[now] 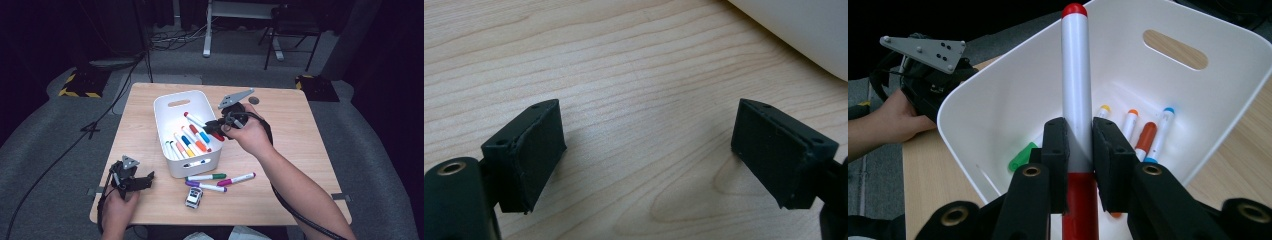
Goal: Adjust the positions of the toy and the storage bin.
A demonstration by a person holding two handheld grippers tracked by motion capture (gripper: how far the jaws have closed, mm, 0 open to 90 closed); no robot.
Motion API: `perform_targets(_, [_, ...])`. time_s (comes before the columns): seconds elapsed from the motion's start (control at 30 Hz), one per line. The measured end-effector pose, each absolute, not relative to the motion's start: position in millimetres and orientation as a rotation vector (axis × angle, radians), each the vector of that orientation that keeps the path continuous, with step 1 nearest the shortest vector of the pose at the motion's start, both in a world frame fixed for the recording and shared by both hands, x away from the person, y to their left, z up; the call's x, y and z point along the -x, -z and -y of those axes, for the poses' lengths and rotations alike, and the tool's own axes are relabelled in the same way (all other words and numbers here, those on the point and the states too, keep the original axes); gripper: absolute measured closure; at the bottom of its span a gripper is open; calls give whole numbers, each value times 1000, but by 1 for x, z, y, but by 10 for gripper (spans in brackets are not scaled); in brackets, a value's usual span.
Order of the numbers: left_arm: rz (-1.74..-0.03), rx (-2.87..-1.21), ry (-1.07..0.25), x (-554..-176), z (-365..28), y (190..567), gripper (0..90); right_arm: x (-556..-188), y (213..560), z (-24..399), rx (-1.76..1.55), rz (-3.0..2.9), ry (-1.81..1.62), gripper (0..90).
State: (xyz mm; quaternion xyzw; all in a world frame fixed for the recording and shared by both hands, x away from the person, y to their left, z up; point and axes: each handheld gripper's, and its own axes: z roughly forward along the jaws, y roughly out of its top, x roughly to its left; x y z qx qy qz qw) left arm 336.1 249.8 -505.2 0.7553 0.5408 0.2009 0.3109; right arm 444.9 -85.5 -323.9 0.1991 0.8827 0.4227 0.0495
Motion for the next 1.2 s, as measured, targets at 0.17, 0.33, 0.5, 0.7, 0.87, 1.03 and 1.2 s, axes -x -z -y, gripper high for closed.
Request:
perform_targets(0.17, [-1428, -1996, -528, -336, -250, 505, 141, -442, 329, 72, -603, -2701, -1288, 770])
perform_targets(0.33, [-1427, -1996, -529, -336, -250, 505, 141, -444, 339, 68, -594, -2723, -1248, 770])
perform_targets(0.5, [-1427, -1996, -527, -336, -250, 505, 141, -446, 351, 68, -606, -2751, -1189, 770])
perform_targets(0.7, [-1428, -1996, -527, -336, -250, 505, 141, -446, 358, 66, -608, -2787, -1093, 770])
perform_targets(0.87, [-1427, -1996, -528, -336, -250, 505, 141, -446, 361, 59, -598, -2798, -1011, 770])
perform_targets(1.03, [-1427, -1996, -528, -336, -250, 505, 141, -447, 366, 56, -605, -2814, -964, 769])
perform_targets(1.2, [-1427, -1996, -527, -336, -250, 505, 141, -449, 370, 53, -581, -2821, -943, 769])
